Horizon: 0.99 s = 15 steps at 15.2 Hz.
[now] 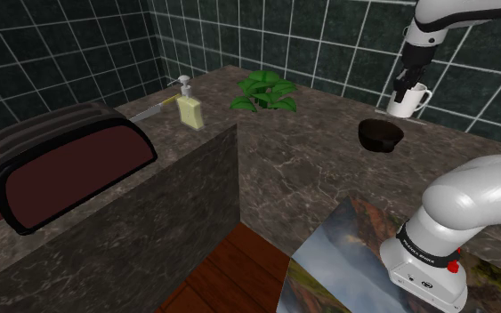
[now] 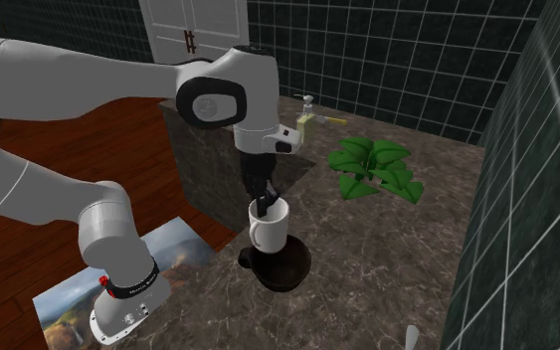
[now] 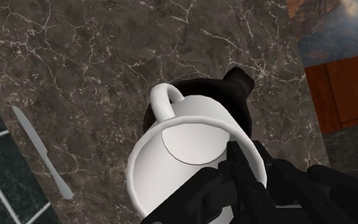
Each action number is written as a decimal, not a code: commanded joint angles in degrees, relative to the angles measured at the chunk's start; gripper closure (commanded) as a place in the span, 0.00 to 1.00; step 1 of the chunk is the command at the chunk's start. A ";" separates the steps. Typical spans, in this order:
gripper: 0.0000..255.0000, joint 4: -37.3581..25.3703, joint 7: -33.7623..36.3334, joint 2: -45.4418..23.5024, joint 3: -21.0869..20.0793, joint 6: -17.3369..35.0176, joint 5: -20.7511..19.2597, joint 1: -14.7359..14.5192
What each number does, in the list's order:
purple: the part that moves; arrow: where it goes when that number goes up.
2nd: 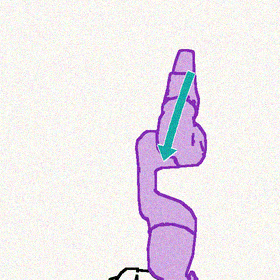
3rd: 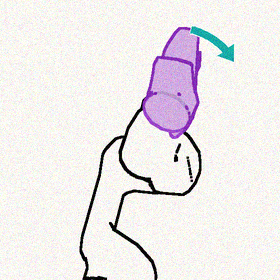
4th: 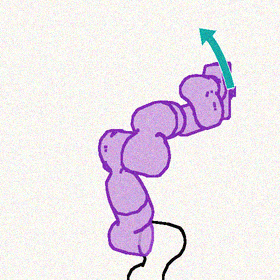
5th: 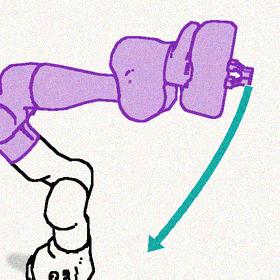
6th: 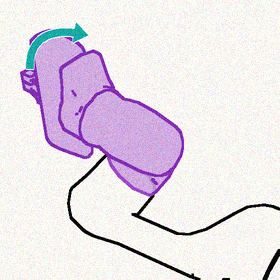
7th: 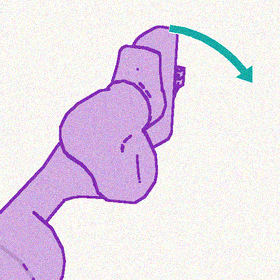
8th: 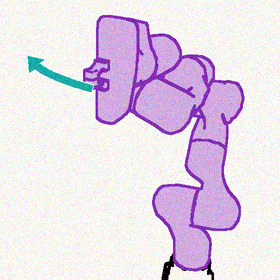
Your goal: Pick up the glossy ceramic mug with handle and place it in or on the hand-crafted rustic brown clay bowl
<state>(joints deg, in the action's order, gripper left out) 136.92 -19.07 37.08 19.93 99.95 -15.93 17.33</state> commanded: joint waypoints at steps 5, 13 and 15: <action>1.00 4.42 0.44 -0.24 0.86 4.67 -0.76 0.26; 1.00 9.68 0.96 -1.47 2.20 11.16 -1.84 0.58; 1.00 10.10 1.00 -1.62 2.32 11.73 -1.94 0.60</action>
<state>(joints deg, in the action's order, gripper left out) 146.75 -18.09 35.52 22.18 111.31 -17.80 17.91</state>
